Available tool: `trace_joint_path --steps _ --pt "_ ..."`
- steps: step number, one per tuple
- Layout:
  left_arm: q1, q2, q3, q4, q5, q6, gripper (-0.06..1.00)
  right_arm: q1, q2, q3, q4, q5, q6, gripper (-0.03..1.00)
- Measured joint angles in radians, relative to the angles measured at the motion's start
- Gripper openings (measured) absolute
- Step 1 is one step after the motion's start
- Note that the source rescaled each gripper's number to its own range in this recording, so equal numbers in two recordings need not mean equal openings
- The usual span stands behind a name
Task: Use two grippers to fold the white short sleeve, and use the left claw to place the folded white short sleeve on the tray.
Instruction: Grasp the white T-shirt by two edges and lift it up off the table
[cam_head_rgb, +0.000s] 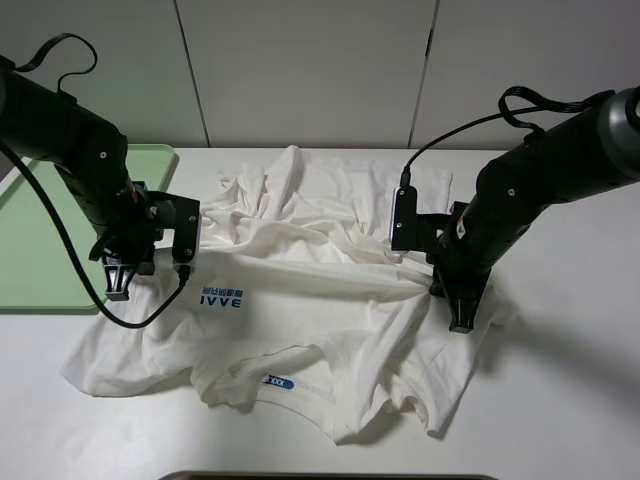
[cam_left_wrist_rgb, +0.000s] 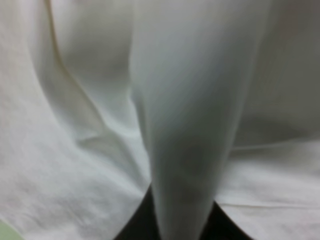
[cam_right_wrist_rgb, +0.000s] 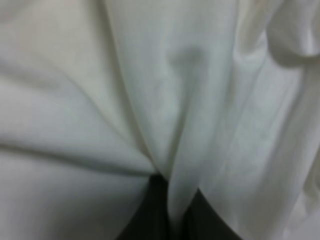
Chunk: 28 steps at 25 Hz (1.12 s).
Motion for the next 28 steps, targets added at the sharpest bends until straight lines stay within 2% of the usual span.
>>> trace_joint_path --steps 2,9,18,28 --pt "0.000 0.000 0.000 0.000 0.000 0.000 0.01 0.000 0.000 0.000 0.000 0.001 0.000 0.00" --pt "0.000 -0.011 0.000 -0.001 0.001 0.000 0.00 0.000 -0.015 0.000 0.000 0.006 0.000 0.00" --pt "0.000 -0.077 0.000 -0.002 0.004 0.000 0.00 0.000 -0.097 0.000 -0.004 0.059 0.002 0.00" --pt "0.000 -0.228 0.000 -0.002 0.049 -0.031 0.00 0.000 -0.275 0.001 -0.004 0.094 0.013 0.00"
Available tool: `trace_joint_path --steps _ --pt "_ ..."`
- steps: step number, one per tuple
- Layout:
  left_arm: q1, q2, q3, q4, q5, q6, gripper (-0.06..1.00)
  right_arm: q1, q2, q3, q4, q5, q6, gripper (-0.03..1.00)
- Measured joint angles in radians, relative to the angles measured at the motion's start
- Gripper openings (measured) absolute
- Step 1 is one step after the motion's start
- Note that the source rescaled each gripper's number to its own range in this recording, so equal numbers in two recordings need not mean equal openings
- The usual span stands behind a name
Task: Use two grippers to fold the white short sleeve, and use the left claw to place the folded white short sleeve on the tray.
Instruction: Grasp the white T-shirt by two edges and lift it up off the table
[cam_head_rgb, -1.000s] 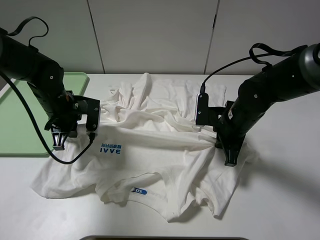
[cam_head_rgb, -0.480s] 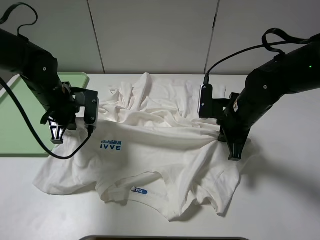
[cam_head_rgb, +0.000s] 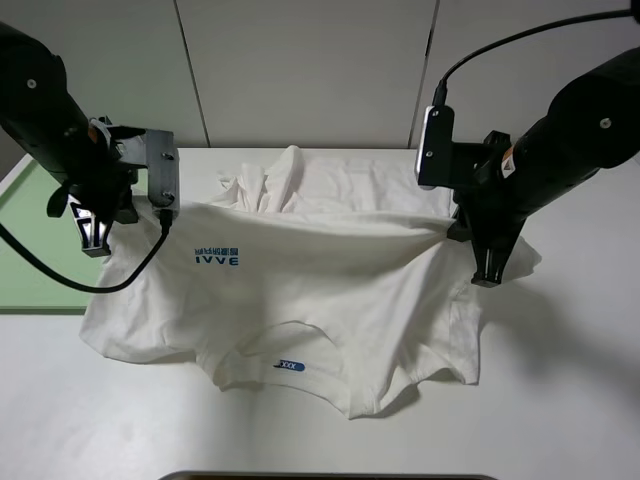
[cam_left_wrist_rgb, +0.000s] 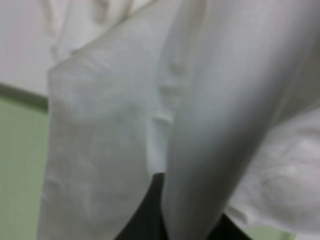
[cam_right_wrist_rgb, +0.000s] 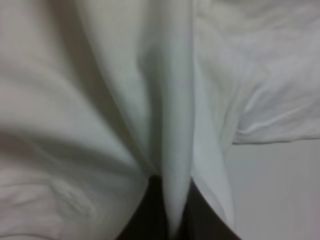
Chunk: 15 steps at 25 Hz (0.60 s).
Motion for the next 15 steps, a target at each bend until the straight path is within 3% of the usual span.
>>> trace_joint_path --steps 6,15 --pt "0.000 -0.120 0.000 0.000 0.042 -0.160 0.00 0.000 -0.103 0.000 0.000 0.033 0.000 0.00" --pt "0.000 -0.246 0.000 -0.003 0.044 -0.182 0.00 0.000 -0.255 0.000 0.001 0.089 0.000 0.00"
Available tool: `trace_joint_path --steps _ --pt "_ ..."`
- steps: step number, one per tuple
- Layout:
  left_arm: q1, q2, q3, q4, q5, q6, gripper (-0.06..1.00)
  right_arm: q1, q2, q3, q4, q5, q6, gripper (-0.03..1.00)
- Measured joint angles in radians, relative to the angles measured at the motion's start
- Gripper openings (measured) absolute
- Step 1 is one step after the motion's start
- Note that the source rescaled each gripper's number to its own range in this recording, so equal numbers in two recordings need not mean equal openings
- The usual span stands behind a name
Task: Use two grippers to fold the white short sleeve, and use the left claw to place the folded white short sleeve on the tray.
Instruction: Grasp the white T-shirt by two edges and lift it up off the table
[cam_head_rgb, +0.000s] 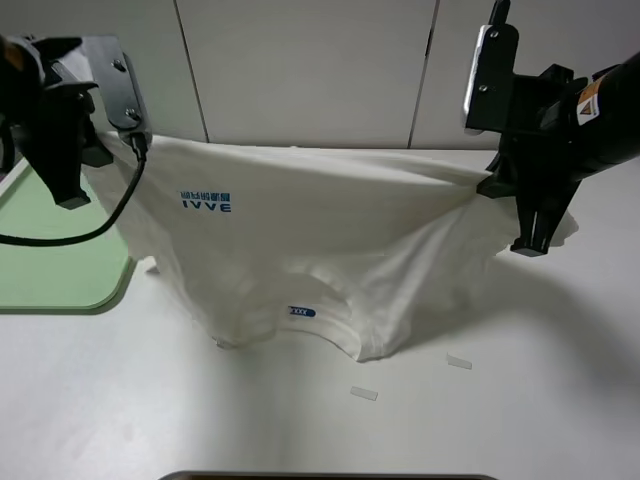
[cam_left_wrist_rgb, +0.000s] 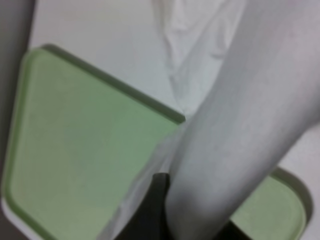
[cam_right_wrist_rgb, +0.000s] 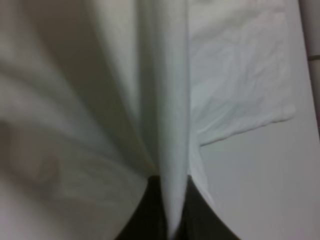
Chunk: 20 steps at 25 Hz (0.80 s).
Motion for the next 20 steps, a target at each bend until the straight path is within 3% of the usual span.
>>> trace_joint_path --steps 13,20 --pt "-0.003 -0.284 0.000 -0.007 0.043 0.000 0.00 0.000 -0.170 0.000 -0.042 0.011 0.000 0.00" --pt "-0.003 -0.395 -0.017 0.033 0.050 0.001 0.00 0.000 -0.270 0.000 -0.049 0.004 0.000 0.00"
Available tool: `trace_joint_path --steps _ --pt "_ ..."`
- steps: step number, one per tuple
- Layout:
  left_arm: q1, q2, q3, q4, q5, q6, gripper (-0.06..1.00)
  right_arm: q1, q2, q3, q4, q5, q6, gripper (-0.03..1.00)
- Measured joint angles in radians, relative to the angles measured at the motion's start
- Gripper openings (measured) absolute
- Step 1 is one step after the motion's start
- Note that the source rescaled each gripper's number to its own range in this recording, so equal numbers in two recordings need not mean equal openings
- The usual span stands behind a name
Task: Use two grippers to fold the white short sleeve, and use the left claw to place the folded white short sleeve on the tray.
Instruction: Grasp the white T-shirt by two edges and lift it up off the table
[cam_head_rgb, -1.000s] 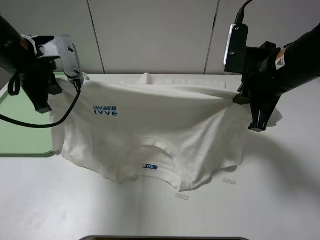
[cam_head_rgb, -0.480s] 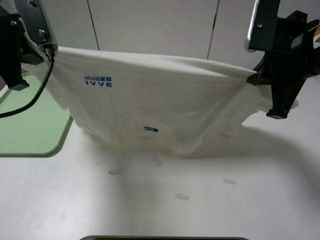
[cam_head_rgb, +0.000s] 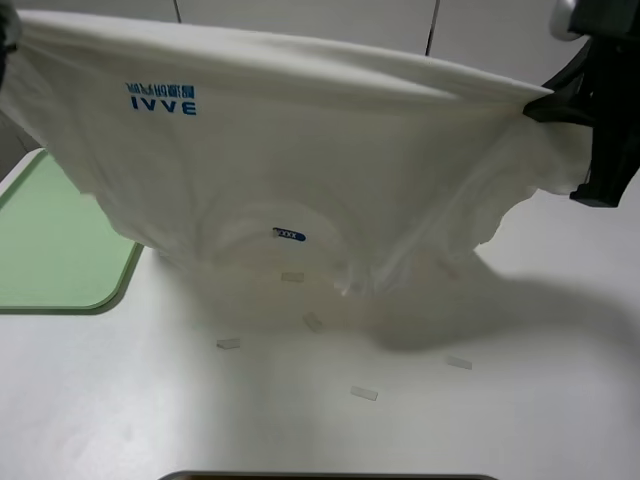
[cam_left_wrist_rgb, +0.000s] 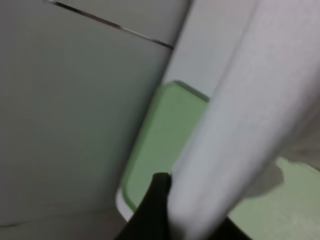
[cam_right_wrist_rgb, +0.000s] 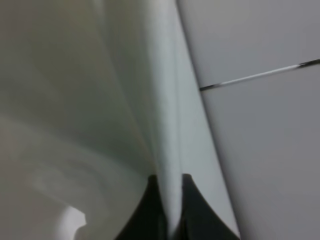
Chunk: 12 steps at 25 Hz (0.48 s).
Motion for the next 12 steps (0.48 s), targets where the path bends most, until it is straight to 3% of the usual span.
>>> trace_joint_path --steps 12 --pt "0.000 -0.030 -0.185 0.006 0.058 0.003 0.00 0.000 -0.051 -0.184 -0.001 0.023 0.000 0.00"
